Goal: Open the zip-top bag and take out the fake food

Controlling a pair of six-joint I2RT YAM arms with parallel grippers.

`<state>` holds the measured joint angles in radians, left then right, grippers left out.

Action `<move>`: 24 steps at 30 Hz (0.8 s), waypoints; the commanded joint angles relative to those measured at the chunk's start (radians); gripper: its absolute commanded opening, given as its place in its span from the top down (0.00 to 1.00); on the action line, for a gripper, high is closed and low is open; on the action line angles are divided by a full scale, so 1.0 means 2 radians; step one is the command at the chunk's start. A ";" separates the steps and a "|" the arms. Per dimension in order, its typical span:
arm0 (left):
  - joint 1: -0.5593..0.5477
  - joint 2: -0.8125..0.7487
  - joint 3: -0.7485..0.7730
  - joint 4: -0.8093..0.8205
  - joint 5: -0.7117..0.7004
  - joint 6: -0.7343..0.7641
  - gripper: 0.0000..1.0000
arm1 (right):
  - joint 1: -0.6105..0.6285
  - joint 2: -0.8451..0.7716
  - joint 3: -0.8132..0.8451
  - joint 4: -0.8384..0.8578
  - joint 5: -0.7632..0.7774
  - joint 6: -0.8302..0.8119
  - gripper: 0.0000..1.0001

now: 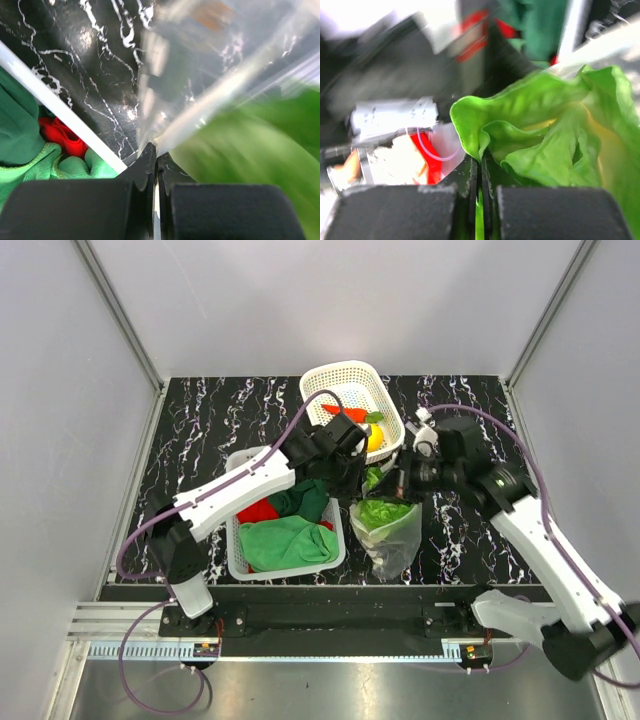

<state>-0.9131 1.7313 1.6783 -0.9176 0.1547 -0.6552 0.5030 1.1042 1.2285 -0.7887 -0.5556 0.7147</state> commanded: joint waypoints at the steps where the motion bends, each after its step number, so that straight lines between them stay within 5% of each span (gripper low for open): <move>1: 0.009 -0.020 -0.035 0.038 0.025 0.002 1.00 | 0.002 -0.085 -0.013 0.083 -0.083 -0.034 1.00; 9: 0.008 -0.042 -0.080 0.072 0.057 -0.018 1.00 | 0.003 -0.147 -0.011 0.133 0.107 -0.012 1.00; 16: -0.001 -0.050 -0.068 0.115 0.105 -0.032 1.00 | 0.003 -0.124 -0.038 0.253 0.178 0.047 1.00; 24: 0.000 -0.073 -0.083 0.124 0.083 -0.037 1.00 | 0.003 -0.107 -0.023 0.225 0.318 0.003 1.00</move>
<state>-0.9047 1.6646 1.5227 -0.7265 0.3058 -0.7162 0.5068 0.8707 1.1553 -0.4282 -0.1005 0.7551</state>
